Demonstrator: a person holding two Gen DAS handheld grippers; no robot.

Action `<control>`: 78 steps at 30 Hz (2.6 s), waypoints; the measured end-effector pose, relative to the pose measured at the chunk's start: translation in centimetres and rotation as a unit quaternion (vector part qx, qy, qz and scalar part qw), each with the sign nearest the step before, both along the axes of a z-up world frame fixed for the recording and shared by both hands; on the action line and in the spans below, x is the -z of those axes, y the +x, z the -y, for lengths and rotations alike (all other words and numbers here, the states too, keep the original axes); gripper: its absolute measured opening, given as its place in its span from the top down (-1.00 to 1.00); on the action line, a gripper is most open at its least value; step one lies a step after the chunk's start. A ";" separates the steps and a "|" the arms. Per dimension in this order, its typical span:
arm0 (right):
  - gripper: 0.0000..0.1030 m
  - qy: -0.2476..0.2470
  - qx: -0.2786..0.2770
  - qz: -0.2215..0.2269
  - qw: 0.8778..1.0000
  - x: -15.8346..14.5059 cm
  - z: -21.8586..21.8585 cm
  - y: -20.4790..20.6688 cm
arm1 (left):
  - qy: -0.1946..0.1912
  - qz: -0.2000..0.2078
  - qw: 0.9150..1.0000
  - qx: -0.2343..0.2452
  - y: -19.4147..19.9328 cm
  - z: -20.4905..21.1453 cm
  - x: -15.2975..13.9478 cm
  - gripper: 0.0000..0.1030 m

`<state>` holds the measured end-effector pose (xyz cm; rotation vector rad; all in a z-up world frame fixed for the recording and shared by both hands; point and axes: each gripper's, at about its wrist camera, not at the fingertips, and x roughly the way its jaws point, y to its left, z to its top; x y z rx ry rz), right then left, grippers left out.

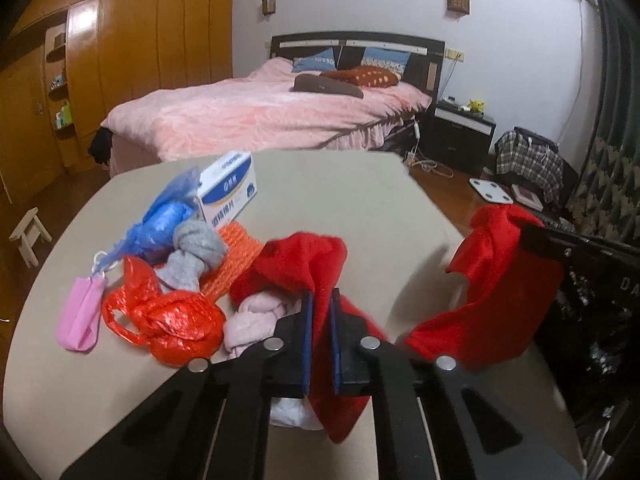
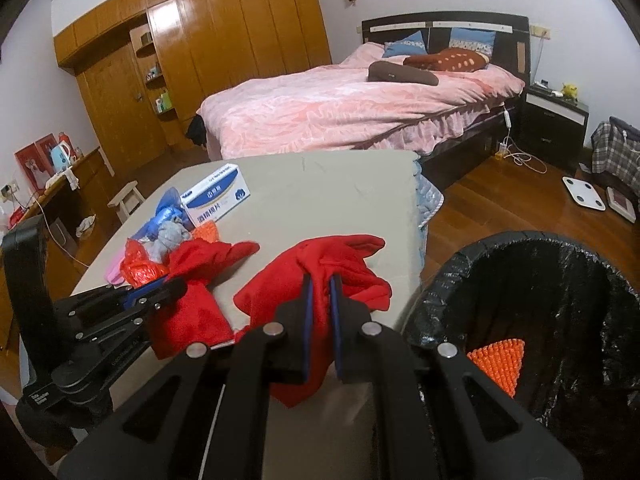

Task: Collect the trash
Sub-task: 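Grasp the red cloth with the right tool while the left tool grasps another red cloth piece, then move both red cloths over the bin and open both tools to release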

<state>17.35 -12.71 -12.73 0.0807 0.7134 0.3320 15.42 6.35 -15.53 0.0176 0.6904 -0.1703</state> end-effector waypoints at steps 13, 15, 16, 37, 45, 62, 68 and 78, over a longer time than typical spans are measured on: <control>0.85 0.008 0.011 0.038 0.999 -3.8 1.4 -1.3 | -0.038 0.058 0.997 0.031 -1.3 1.5 -5.8 0.87; 0.85 0.010 0.014 0.042 0.999 -4.3 1.9 -1.5 | -0.042 0.063 0.996 0.037 -1.5 1.9 -6.4 0.87; 0.85 0.011 0.016 0.045 0.999 -4.7 2.1 -1.7 | -0.043 0.065 0.996 0.041 -1.6 2.2 -6.7 0.87; 0.85 -0.017 0.113 0.082 0.990 -8.8 11.8 -6.3 | -0.072 0.080 0.982 0.154 -2.2 12.4 -9.7 0.88; 0.85 -0.026 0.162 0.074 0.984 -8.1 16.4 -8.1 | -0.088 0.072 0.971 0.211 -2.3 18.3 -9.7 0.88; 0.38 -0.024 0.224 0.025 0.974 -3.2 21.4 -9.1 | -0.083 0.019 0.963 0.255 -1.3 23.8 -6.2 0.15; -0.45 -0.023 0.241 0.032 0.970 -2.9 21.8 -10.0 | -0.077 0.013 0.970 0.231 -0.9 22.5 -5.9 -0.14; -0.89 -0.019 0.227 0.054 0.972 -4.6 19.4 -9.8 | -0.062 0.040 0.986 0.148 -0.8 15.5 -7.3 -0.83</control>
